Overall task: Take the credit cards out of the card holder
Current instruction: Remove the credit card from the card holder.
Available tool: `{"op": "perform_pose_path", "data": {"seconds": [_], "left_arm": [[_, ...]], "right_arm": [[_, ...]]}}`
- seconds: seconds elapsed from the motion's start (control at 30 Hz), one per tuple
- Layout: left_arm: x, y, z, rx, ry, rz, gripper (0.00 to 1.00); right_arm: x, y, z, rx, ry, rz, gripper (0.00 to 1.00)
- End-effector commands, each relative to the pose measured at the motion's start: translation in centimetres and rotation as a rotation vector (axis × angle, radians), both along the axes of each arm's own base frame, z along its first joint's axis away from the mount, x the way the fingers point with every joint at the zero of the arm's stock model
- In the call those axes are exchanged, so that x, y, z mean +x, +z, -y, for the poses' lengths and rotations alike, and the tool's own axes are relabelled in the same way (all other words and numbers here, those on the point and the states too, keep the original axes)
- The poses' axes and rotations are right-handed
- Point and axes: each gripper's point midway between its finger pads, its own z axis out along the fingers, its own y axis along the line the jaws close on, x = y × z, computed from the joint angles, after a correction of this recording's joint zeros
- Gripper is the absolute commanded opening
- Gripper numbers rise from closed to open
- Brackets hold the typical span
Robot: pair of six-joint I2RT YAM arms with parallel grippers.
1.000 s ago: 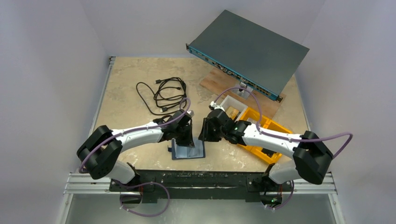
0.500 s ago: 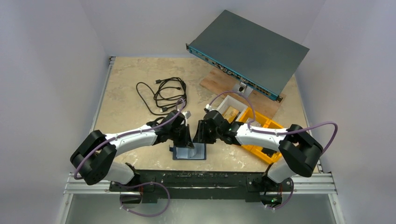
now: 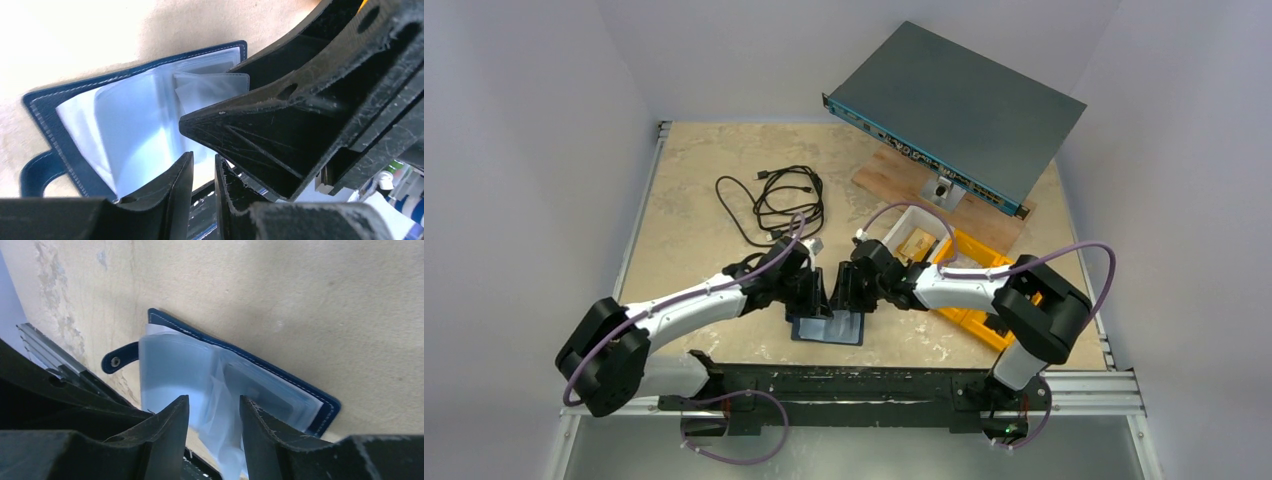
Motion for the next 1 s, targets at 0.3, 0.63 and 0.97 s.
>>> {"op": "perform_pose_path", "data": {"seconds": [0.3, 0.63, 0.97], "left_arm": [[-0.8, 3.5, -6.5, 0.166, 0.067, 0.173, 0.23], [-1.3, 4.4, -6.5, 0.133, 0.060, 0.181, 0.23], [-0.8, 4.5, -4.0, 0.048, 0.033, 0.153, 0.22]], "right_arm": [[0.0, 5.0, -5.5, 0.117, 0.076, 0.049, 0.49], [-0.6, 2.2, -7.8, 0.088, 0.118, 0.002, 0.51], [-0.1, 4.9, -6.8, 0.083, 0.087, 0.049, 0.55]]}}
